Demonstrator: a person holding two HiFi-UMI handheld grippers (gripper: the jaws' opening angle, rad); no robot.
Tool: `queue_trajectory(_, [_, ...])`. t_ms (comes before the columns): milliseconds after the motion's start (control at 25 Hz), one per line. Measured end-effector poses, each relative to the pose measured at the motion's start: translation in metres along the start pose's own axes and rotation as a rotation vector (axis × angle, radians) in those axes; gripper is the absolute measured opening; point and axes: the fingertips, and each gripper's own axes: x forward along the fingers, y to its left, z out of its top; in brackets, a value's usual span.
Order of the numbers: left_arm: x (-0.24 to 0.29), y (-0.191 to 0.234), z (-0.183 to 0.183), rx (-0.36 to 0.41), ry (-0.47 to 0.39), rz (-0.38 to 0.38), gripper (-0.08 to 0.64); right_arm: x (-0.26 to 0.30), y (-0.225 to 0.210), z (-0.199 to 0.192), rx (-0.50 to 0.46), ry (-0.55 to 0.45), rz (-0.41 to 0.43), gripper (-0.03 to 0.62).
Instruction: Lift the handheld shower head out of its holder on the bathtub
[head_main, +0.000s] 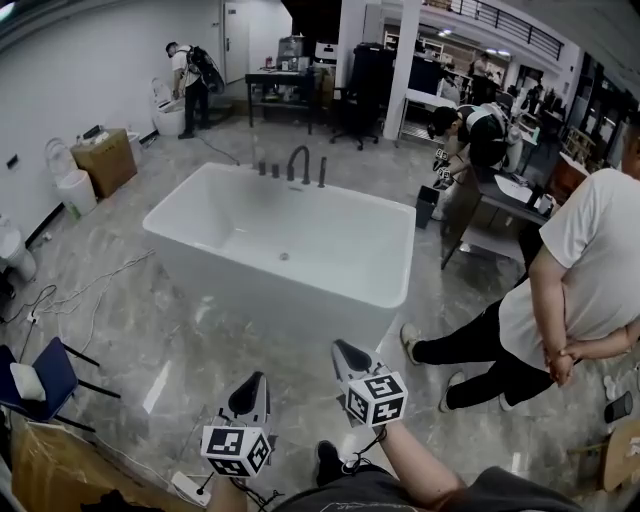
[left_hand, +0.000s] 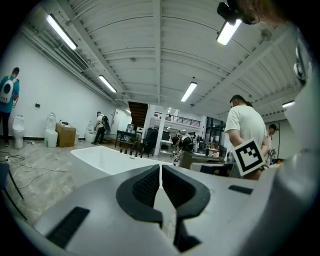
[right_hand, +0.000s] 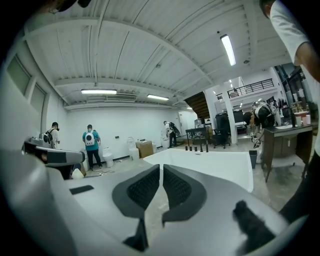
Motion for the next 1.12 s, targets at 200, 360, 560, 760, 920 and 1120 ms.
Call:
queue_trajectory(200, [0.049, 0.008, 0.011, -0.007, -0.002, 0.027, 0.026, 0.037, -0.036, 0.009, 0.023, 0.004, 0.023, 0.035])
queue_trajectory(360, [0.089, 0.007, 0.016, 0.002, 0.003, 0.034, 0.026, 0.060, -0.066, 0.009, 0.036, 0.013, 0.038, 0.035])
queue_trajectory(560, [0.130, -0.001, 0.016, 0.002, 0.028, 0.026, 0.026, 0.077, -0.104, 0.011, 0.050, 0.024, 0.035, 0.035])
queue_trajectory(760, [0.156, -0.009, 0.019, 0.023, 0.030, 0.029, 0.026, 0.081, -0.136, 0.009, 0.086, 0.021, 0.017, 0.035])
queue_trajectory(920, [0.163, -0.001, 0.028, 0.011, 0.007, 0.059, 0.026, 0.088, -0.139, 0.009, 0.089, 0.030, 0.022, 0.035])
queue_trajectory(1120, [0.180, 0.008, 0.035, -0.007, 0.006, 0.047, 0.026, 0.100, -0.141, 0.013, 0.062, 0.048, 0.032, 0.035])
